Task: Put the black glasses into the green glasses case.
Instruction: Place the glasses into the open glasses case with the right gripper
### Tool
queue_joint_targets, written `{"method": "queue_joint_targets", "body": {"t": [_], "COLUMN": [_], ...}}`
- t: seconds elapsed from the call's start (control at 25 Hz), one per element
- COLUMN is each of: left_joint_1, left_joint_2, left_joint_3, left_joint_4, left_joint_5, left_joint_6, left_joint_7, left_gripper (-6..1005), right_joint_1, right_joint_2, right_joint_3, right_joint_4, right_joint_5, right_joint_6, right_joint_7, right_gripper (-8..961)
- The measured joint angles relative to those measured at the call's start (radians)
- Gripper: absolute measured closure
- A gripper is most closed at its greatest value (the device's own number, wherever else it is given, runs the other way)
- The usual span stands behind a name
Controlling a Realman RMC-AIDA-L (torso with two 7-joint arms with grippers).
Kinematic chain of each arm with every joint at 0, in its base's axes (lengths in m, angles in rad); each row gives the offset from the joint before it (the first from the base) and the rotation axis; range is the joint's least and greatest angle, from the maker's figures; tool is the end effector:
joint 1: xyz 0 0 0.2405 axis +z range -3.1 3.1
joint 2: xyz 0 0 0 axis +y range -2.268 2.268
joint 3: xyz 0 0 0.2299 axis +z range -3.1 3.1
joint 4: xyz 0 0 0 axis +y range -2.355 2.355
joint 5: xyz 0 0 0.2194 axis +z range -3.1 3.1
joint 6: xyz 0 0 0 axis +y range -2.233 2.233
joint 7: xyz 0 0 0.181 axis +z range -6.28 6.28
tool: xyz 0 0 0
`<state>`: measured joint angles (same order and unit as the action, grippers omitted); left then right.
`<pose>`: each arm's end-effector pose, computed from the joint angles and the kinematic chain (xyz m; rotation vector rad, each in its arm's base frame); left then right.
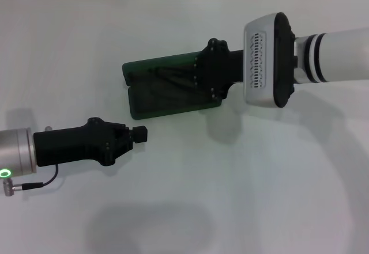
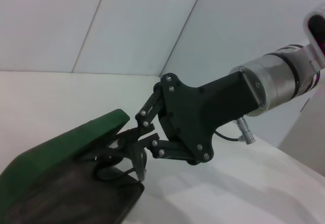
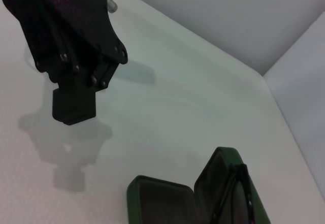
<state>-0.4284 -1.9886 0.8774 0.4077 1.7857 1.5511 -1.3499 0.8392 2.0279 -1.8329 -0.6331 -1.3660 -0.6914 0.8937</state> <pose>-0.2725 0.2935 -0.0354 -2.7002 -0.9178 -0.8040 0.1087 0.4115 -0.1342 -2.6489 -0.6375 0.1209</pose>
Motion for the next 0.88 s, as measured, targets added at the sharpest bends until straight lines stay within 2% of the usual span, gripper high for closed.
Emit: {"method": "queue_joint_targets", "body": {"t": [0.6,0.88], "left_joint_1": [0.007,0.008], "left_joint_2": [-0.001,-0.004], "left_joint_3": [0.000,0.000], "left_joint_4": [0.000,-0.002], "left_joint_5": [0.000,0.001], "left_joint_6": [0.009,0.009], "left_joint_7": [0.002,0.005], "left_gripper": [997,997], "right_joint_1": [0.009,0.014], "right_joint_2": [0.000,0.000], "right_joint_3": [-0.081,-0.083], "right_joint_4": [-0.026,-0.028], "right_joint_5": [0.047,0.075], "right_joint_6": [0.073,0.077], "right_joint_7": [0.000,0.001], "right_gripper": [821,790]}}
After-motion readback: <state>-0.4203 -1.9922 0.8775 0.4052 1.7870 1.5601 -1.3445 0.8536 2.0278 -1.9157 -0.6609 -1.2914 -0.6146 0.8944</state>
